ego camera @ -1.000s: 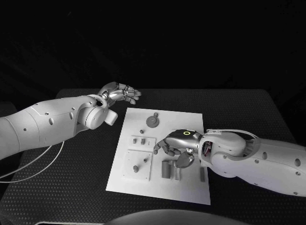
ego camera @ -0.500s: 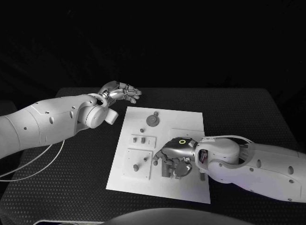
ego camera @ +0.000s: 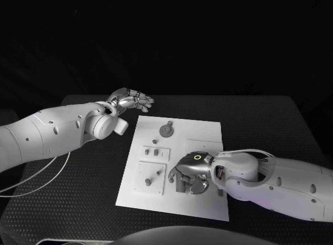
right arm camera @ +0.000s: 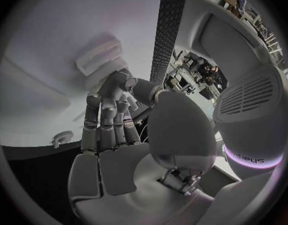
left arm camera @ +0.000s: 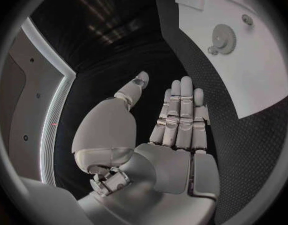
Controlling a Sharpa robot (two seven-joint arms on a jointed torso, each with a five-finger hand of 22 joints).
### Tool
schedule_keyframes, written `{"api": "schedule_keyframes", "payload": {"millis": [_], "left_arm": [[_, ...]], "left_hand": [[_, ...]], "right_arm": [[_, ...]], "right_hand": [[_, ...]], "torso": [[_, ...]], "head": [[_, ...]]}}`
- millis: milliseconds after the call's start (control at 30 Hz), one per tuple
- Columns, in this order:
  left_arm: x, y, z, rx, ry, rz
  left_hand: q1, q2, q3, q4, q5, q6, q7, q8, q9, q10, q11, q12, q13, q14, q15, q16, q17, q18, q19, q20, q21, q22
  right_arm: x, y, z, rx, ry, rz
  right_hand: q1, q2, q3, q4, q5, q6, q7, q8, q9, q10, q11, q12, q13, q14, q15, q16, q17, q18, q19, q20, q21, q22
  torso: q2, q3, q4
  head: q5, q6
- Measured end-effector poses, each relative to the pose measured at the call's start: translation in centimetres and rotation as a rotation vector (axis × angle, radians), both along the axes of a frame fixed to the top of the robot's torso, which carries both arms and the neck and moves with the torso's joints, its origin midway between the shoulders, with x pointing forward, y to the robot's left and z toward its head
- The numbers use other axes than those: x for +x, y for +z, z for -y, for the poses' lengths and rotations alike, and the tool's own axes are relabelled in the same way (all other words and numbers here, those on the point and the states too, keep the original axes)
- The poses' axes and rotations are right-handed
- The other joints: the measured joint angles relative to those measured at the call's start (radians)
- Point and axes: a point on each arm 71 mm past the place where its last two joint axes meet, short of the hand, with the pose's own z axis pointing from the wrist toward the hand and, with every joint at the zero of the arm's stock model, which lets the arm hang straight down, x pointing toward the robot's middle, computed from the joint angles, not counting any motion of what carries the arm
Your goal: Assemble the parts on the task board
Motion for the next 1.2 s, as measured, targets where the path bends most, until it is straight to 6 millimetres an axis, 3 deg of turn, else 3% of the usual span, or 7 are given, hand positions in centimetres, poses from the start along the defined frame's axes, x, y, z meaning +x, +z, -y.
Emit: {"api": "schedule_keyframes", "payload": {"millis": [367, 700, 1200], "left_arm": [[-0.02, -0.03, -0.07, 0.000, 0.000, -0.001], [-0.03, -0.05, -0.08, 0.000, -0.001, -0.002], [-0.05, -0.05, -0.08, 0.000, -0.002, -0.003]], "left_hand": [[0.000, 0.000, 0.000, 0.000, 0.000, 0.000, 0.000, 0.000, -0.001, 0.000, 0.000, 0.000, 0.000, 0.000, 0.000, -0.004, 0.000, 0.000, 0.000, 0.000, 0.000, 0.000], [0.000, 0.000, 0.000, 0.000, 0.000, 0.000, 0.000, 0.000, -0.001, 0.000, 0.000, 0.000, -0.001, 0.000, 0.000, -0.004, 0.001, 0.000, 0.000, 0.000, 0.000, 0.001], [0.000, 0.000, 0.000, 0.000, 0.000, 0.000, 0.000, 0.000, -0.001, 0.000, 0.000, 0.000, -0.001, 0.000, 0.000, -0.004, 0.002, 0.000, 0.000, 0.000, -0.004, 0.002]], "right_arm": [[0.12, 0.03, 0.05, -0.026, 0.010, 0.044], [0.17, 0.05, 0.02, -0.035, 0.019, 0.065], [0.46, 0.22, -0.08, -0.050, 0.025, 0.100]], "right_hand": [[0.016, 0.005, 0.056, 0.004, 0.000, 0.041, 0.012, 0.020, 0.003, 0.008, -0.007, 0.024, -0.012, 0.004, -0.004, 0.018, -0.008, 0.000, 0.003, -0.003, 0.012, 0.000], [0.016, 0.005, 0.059, 0.007, 0.000, 0.068, 0.026, 0.031, 0.004, 0.011, -0.007, 0.036, -0.018, 0.000, -0.008, 0.022, -0.013, 0.000, 0.004, -0.004, 0.018, 0.000], [0.010, -0.001, 0.059, 0.007, 0.000, 0.077, 0.033, 0.035, 0.004, 0.011, -0.011, 0.048, -0.023, 0.000, -0.007, 0.025, -0.016, 0.000, 0.004, -0.004, 0.019, 0.000]], "torso": [[0.000, 0.0002, -0.0005], [0.000, 0.0000, -0.0006], [0.000, -0.0008, -0.0001]], "head": [[0.002, -0.006], [0.000, -0.009], [-0.002, -0.013]]}}
